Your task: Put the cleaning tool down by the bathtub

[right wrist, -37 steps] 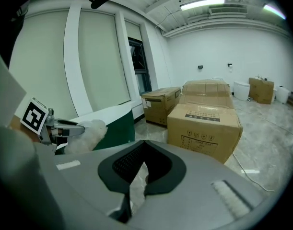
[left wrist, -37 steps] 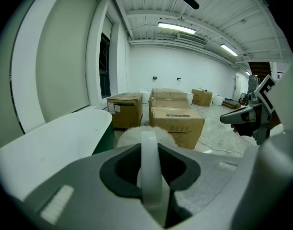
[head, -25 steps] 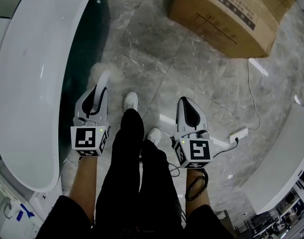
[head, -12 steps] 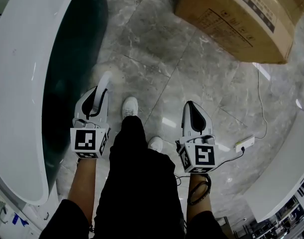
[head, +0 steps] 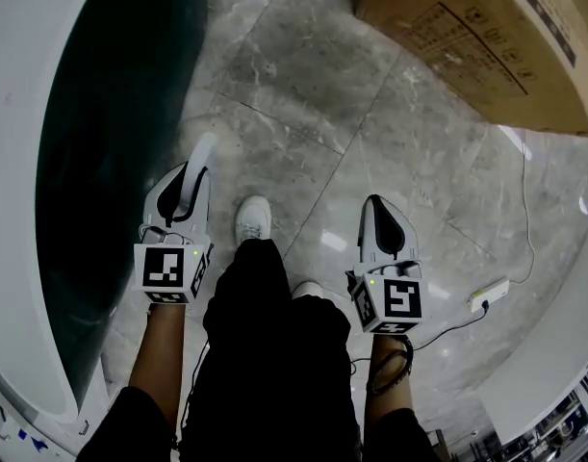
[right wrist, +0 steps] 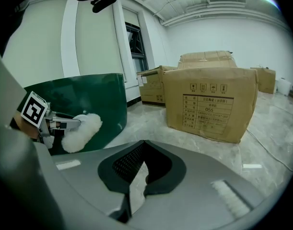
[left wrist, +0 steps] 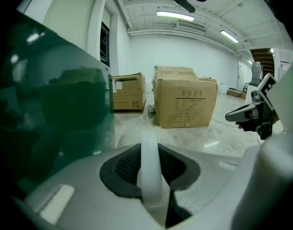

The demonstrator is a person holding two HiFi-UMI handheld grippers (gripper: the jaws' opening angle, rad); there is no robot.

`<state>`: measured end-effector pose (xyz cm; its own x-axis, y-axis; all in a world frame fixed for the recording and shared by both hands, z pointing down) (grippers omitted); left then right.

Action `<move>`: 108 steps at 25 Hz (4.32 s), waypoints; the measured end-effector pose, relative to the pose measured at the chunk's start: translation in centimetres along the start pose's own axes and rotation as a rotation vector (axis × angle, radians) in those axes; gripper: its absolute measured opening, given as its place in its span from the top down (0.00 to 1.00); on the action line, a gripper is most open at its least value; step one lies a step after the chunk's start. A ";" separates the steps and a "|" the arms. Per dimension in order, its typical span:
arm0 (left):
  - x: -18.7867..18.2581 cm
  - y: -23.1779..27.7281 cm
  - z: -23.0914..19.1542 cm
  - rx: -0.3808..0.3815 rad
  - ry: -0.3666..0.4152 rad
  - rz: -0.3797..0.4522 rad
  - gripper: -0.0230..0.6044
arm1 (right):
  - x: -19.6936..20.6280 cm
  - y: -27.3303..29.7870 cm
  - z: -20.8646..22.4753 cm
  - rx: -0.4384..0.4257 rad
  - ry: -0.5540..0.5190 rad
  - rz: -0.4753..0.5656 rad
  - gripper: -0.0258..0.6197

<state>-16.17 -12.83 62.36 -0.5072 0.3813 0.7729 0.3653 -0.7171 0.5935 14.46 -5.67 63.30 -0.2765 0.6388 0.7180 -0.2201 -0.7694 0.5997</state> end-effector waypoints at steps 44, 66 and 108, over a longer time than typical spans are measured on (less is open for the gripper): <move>19.4 13.1 3.7 -0.005 0.032 -0.053 0.81 | 16.8 13.2 7.4 -0.042 0.020 -0.012 0.94; 21.4 15.2 5.2 0.044 0.060 -0.108 0.81 | 18.4 13.4 9.5 -0.029 0.054 -0.024 0.94; 20.5 14.0 4.9 0.088 0.096 -0.088 0.58 | 17.6 12.4 8.5 -0.001 0.028 -0.007 0.94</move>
<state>-17.61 -12.15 87.63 -0.6112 0.3798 0.6944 0.3810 -0.6278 0.6788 14.77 -3.87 86.39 -0.3007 0.6436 0.7038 -0.2233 -0.7650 0.6041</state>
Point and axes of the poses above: the fingertips, and each gripper's own axes: y forward along the fingers, z to its right, x out of its underside, the point moved 8 cm from there along -y, backward along the fingers, and after that the axes turned 13 degrees about y, right-handed, at the moved point
